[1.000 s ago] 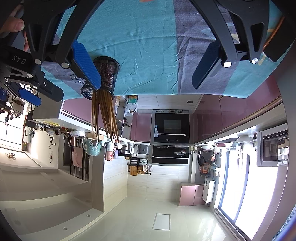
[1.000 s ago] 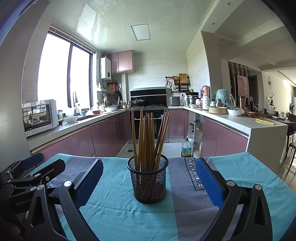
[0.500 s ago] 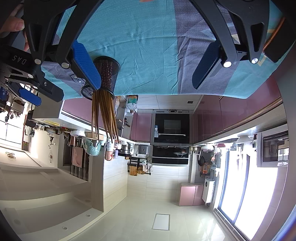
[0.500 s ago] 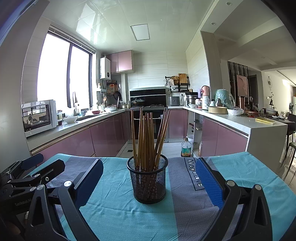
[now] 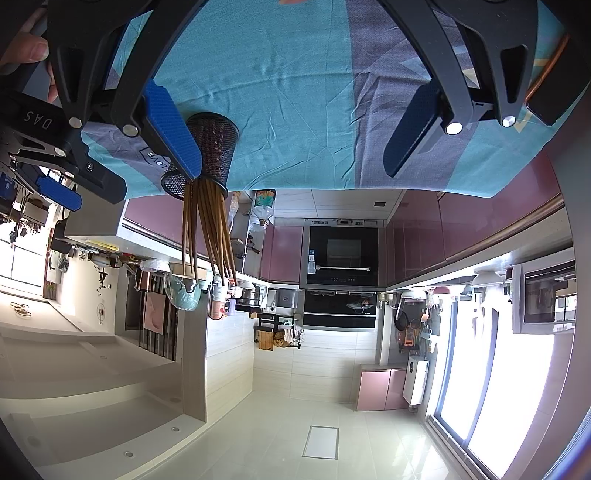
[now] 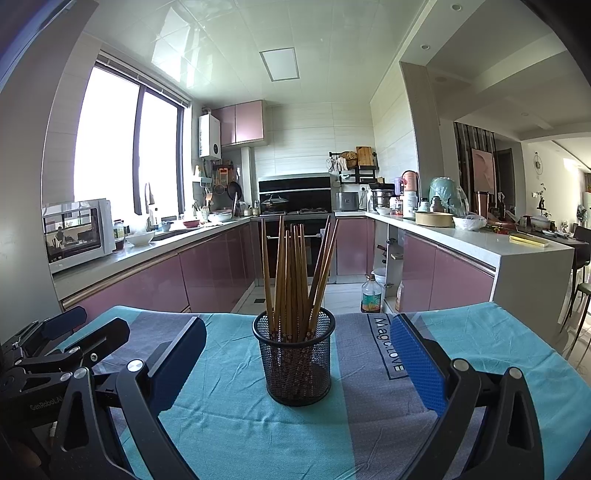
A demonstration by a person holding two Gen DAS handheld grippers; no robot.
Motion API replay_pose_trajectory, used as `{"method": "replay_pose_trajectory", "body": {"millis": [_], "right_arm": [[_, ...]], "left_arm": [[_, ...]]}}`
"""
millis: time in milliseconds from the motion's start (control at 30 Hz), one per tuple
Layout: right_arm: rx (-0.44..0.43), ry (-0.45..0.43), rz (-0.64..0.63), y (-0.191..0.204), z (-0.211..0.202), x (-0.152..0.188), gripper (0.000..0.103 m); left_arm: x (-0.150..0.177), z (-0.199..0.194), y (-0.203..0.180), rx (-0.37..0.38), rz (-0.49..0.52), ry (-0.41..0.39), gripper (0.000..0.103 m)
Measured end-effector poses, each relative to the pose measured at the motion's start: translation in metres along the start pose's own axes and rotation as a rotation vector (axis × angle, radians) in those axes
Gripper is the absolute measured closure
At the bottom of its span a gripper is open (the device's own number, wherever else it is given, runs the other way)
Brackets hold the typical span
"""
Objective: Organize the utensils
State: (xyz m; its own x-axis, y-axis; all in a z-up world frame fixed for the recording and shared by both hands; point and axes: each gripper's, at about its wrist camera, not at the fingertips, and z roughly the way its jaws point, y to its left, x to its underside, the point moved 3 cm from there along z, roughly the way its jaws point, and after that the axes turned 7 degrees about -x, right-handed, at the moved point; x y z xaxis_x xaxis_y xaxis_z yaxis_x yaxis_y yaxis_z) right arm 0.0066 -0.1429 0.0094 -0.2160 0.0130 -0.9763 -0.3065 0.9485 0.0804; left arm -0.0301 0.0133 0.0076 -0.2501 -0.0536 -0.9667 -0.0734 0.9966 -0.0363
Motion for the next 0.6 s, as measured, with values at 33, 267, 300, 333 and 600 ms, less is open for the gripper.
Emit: {"method": "replay_pose_trajectory", "body": {"millis": [33,267,300,333,600], "right_arm": [[0.0,-0.001,0.0,-0.0001,0.0001,-0.0001,0.007],[0.0,0.001,0.001,-0.0001,0.0006,0.0003,0.007],[0.0,0.002,0.002,0.0003,0.0006,0.0001,0.007],[0.0,0.001,0.003,0.0006,0.0008,0.0001,0.007],[0.002,0.002,0.002,0.0012,0.0012,0.0003,0.007]], "left_arm": [[0.0002,0.0,-0.0002,0.0,0.0,0.001,0.006],[0.0007,0.0003,-0.0009,0.001,0.001,0.002,0.006],[0.0001,0.0004,-0.0005,0.0,0.0,0.001,0.006],[0.0001,0.0005,-0.0005,0.001,0.0,0.001,0.006],[0.0,0.0004,-0.0005,0.0,0.0,0.0,0.006]]}}
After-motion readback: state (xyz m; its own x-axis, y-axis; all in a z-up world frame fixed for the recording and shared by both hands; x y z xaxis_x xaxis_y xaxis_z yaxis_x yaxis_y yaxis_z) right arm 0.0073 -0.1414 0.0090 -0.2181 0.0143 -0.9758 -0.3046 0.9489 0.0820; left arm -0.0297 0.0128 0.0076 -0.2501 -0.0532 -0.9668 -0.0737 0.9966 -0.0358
